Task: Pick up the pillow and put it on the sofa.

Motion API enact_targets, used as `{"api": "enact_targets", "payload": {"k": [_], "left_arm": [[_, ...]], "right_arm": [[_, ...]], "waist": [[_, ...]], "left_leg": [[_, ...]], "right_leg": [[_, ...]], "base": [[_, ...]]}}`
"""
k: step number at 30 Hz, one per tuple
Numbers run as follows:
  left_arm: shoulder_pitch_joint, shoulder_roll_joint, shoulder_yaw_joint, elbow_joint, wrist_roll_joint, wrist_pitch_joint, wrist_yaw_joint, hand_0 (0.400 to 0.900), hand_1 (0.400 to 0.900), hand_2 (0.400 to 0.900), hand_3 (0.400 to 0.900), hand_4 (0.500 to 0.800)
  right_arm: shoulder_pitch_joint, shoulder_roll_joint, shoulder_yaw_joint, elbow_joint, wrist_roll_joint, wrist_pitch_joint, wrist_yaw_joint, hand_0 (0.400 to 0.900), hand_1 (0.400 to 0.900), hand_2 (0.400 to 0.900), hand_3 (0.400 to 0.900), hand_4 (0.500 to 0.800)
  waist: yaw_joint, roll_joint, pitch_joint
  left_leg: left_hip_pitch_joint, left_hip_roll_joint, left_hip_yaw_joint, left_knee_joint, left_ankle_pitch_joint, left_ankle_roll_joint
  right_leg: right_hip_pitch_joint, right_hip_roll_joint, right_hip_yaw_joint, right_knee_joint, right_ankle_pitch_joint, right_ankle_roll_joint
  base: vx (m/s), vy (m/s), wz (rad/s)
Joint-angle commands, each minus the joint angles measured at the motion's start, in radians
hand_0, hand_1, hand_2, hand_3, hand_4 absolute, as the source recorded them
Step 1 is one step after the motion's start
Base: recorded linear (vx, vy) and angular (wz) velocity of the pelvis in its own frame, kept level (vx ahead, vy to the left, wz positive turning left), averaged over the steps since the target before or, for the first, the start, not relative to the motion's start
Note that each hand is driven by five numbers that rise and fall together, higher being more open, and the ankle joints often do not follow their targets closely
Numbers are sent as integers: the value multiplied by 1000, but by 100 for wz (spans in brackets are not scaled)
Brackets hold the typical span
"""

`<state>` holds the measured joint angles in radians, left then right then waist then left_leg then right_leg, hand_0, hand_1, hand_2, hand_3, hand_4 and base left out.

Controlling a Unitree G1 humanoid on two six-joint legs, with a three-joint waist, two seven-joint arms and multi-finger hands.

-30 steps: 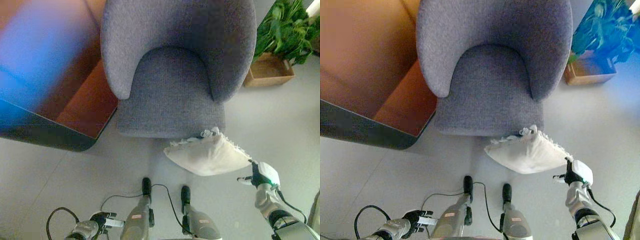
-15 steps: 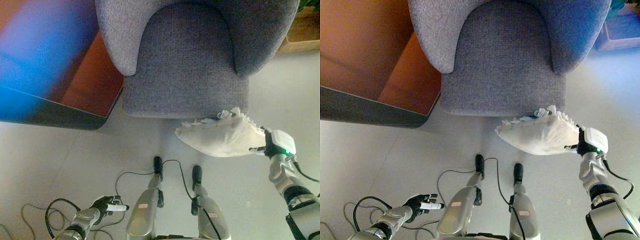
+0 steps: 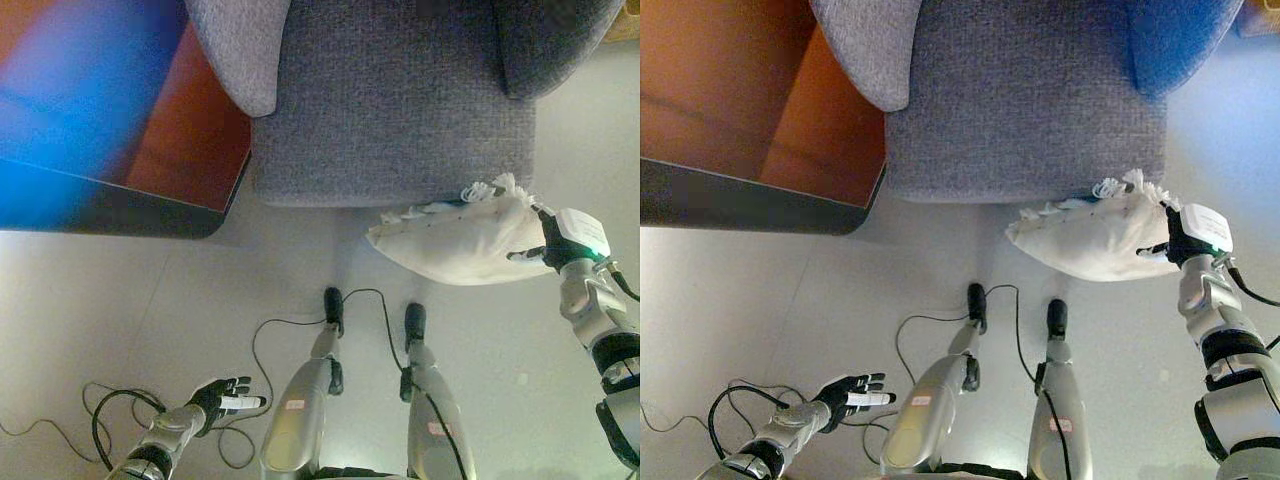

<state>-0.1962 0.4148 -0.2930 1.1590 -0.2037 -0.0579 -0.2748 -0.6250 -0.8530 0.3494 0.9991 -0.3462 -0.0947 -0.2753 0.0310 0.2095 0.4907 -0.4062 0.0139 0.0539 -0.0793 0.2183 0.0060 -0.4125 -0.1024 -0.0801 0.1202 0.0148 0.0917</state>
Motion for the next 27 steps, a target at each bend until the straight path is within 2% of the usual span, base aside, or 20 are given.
{"api": "enact_targets", "payload": {"k": [1, 14, 21, 23, 24, 25, 27], "left_arm": [[112, 51, -35, 15, -15, 33, 5, 900, 900, 900, 900, 800], [139, 55, -58, -69, -54, 64, -1, 900, 900, 900, 900, 800], [148, 53, -63, -66, -46, 54, 0, 900, 900, 900, 900, 800], [144, 55, -63, -68, -42, 59, -3, 900, 900, 900, 900, 800], [143, 56, -63, -70, -41, 60, -4, 900, 900, 900, 900, 800], [142, 54, -64, -69, -42, 60, -2, 900, 900, 900, 900, 800], [136, 50, -68, -66, -43, 66, 1, 900, 900, 900, 900, 800]], "right_arm": [[-87, -153, 31, -85, 5, -1, -5, 900, 900, 900, 900, 800], [-161, -192, 59, -117, 12, 3, 33, 900, 900, 900, 900, 800], [-214, -197, 63, -98, 67, -17, 64, 900, 900, 900, 900, 800], [-235, -195, 71, -96, 84, -20, 94, 900, 900, 900, 900, 800], [-247, -197, 78, -94, 90, -19, 101, 535, 535, 535, 535, 581], [-261, -197, 86, -90, 107, -20, 123, 400, 400, 400, 400, 500], [-280, -195, 96, -88, 119, -11, 153, 400, 400, 400, 400, 500]], "waist": [[-14, -15, 26], [1, 19, 29], [8, 33, 29], [12, 35, 29], [14, 35, 29], [15, 36, 29], [16, 35, 29]], "left_leg": [[35, -47, -19, 3, -73, -44], [-36, -51, -19, 9, -57, -45], [-54, -53, -20, 12, -53, -45], [-64, -54, -21, 15, -51, -45], [-67, -54, -22, 17, -51, -44], [-74, -54, -22, 20, -51, -44], [-84, -53, -23, 23, -50, -45]], "right_leg": [[-50, -16, -35, -7, 53, -6], [-127, -24, -36, 12, 59, 1], [-151, -27, -37, 21, 59, 2], [-161, -27, -38, 29, 58, 3], [-163, -27, -38, 30, 57, 3], [-170, -26, -38, 34, 56, 2], [-180, -26, -36, 38, 56, 3]], "base": [[0, 0, 0], [7, 4, 0], [10, 0, 1], [7, -2, 2], [0, 0, 0], [0, 0, 0], [0, 0, 0]]}}
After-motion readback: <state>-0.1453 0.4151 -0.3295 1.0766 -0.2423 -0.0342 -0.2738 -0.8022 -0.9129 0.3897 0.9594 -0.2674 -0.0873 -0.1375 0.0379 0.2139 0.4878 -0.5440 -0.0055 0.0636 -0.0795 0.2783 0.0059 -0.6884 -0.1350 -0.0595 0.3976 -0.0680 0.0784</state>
